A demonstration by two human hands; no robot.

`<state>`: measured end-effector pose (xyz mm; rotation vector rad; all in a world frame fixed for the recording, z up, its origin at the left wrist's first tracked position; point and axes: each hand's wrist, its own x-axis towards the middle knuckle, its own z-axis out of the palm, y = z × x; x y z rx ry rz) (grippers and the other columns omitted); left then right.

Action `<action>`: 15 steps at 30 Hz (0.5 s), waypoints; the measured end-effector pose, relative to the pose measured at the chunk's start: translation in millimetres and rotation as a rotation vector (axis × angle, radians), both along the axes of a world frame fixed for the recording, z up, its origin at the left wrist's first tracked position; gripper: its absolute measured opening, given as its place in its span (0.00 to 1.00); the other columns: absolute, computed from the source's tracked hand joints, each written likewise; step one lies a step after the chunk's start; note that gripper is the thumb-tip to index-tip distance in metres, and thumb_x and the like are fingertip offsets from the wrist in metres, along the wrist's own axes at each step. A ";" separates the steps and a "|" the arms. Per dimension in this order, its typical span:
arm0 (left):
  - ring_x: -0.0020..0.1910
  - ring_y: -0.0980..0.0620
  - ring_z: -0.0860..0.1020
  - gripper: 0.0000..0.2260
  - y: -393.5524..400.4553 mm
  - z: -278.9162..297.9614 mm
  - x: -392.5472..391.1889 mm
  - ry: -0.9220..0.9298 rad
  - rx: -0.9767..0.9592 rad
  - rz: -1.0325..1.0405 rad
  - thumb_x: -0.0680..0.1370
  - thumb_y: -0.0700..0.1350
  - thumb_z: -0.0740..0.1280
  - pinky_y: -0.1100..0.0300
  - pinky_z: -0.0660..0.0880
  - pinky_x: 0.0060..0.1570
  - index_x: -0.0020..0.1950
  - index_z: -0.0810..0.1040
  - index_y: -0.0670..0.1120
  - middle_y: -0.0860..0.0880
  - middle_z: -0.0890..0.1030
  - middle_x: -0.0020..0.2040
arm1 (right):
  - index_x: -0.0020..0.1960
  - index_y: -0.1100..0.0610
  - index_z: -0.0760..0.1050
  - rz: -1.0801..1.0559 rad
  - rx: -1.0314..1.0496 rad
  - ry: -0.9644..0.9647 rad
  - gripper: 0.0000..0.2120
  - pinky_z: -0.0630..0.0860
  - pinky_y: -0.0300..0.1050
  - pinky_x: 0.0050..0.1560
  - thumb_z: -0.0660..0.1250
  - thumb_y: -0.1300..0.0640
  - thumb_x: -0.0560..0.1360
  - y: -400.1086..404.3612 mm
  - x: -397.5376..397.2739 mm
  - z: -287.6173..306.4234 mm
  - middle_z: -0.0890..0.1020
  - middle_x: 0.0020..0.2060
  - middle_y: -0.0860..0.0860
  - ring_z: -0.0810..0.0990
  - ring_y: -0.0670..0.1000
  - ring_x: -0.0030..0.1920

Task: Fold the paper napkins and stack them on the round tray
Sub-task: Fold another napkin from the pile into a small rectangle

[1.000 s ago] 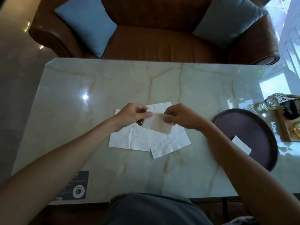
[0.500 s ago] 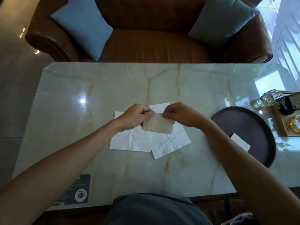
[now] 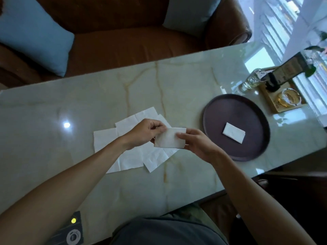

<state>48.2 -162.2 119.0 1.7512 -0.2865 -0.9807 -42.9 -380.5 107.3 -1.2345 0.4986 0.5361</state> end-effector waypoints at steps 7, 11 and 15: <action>0.45 0.46 0.85 0.11 -108.7 -38.5 3.3 0.141 0.027 0.194 0.79 0.40 0.72 0.55 0.84 0.43 0.59 0.81 0.35 0.37 0.86 0.53 | 0.58 0.65 0.82 -0.268 -0.086 0.048 0.10 0.80 0.50 0.52 0.71 0.61 0.78 -92.9 -16.5 -23.8 0.86 0.49 0.58 0.84 0.54 0.46; 0.39 0.52 0.82 0.04 -189.1 -64.9 -2.7 0.159 0.103 0.260 0.79 0.36 0.70 0.63 0.82 0.36 0.54 0.80 0.37 0.42 0.85 0.47 | 0.50 0.62 0.81 -0.459 -0.088 0.195 0.02 0.83 0.52 0.50 0.70 0.64 0.78 -151.1 -29.0 -41.0 0.83 0.44 0.61 0.83 0.56 0.44; 0.42 0.51 0.81 0.06 -260.9 -95.1 -10.1 0.084 0.126 0.196 0.80 0.37 0.70 0.60 0.82 0.41 0.56 0.82 0.38 0.44 0.84 0.46 | 0.47 0.63 0.82 -0.584 -0.238 0.277 0.02 0.80 0.42 0.35 0.72 0.63 0.77 -204.9 -44.4 -66.5 0.81 0.39 0.56 0.83 0.49 0.38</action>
